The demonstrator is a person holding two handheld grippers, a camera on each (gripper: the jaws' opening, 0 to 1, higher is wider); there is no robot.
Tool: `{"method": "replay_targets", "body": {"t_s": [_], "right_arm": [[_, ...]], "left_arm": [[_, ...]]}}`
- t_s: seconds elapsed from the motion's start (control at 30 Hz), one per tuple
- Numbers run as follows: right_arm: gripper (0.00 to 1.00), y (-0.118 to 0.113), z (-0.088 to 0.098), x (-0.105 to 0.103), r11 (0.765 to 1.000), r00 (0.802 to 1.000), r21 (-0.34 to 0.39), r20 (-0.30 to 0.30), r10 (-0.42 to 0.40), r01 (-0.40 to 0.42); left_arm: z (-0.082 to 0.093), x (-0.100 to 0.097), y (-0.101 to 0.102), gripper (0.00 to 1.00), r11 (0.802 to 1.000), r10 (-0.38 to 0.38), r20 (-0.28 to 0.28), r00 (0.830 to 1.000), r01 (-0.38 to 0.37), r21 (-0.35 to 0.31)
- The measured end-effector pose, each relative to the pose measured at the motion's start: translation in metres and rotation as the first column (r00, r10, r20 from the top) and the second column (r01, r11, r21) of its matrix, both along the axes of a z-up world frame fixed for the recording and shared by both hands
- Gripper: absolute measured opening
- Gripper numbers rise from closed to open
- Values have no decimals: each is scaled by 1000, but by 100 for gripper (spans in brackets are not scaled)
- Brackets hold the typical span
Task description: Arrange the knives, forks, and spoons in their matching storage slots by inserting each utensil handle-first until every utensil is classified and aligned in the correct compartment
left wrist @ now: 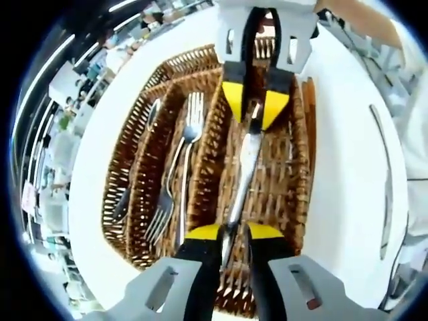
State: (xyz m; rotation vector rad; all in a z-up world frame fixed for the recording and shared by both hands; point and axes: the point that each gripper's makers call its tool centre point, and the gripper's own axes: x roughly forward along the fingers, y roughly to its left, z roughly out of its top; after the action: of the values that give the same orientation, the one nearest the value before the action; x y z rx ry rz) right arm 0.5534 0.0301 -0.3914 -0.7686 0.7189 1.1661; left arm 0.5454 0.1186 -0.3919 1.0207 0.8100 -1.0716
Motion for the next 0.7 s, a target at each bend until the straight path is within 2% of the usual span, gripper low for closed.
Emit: {"method": "replay_targets", "body": {"t_s": [0.1,0.23,0.3,0.33,0.37,0.4,0.47,0.53,0.57,0.63,0.7], "right_arm": [[16,-3,1,13,1000,999,-19,52,6,-5],[15,-5,-1,14,1000,997,-24,72,-1,2],[15,-5,-2,12,1000,998,-18,67,-6,7],[15,-6,-2,8,1000,998,-15,69,-10,11],[15,-6,-3,8,1000,998,-16,69,-10,11],[15,-6,-3,7,1000,998,-16,68,-9,10],[15,-5,-3,7,1000,998,-17,70,-8,9],[15,-5,-3,5,1000,998,-15,64,-6,7],[16,-5,1,3,1000,998,0,63,-7,7],[17,-9,0,6,999,997,-14,68,-31,32],[17,-10,2,8,1000,997,-4,74,-28,29]], "left_arm": [[0,-2,-1,12,1000,5,-8,1000,-5,-9],[0,-1,1,12,1000,3,1,1000,-3,-2],[-2,-21,-9,12,1000,5,1,1000,-5,-1],[4,12,5,12,1000,31,42,999,-30,-9],[6,38,20,12,1000,26,32,999,-26,-6],[6,36,19,12,1000,26,36,999,-26,-7],[3,11,8,12,1000,30,35,999,-30,-5],[-1,9,11,12,1000,25,6,1000,-25,10],[0,4,8,12,1000,14,39,999,-15,25],[3,5,9,12,1000,25,43,999,-26,5],[6,-2,4,12,999,35,46,998,-35,3]]}}
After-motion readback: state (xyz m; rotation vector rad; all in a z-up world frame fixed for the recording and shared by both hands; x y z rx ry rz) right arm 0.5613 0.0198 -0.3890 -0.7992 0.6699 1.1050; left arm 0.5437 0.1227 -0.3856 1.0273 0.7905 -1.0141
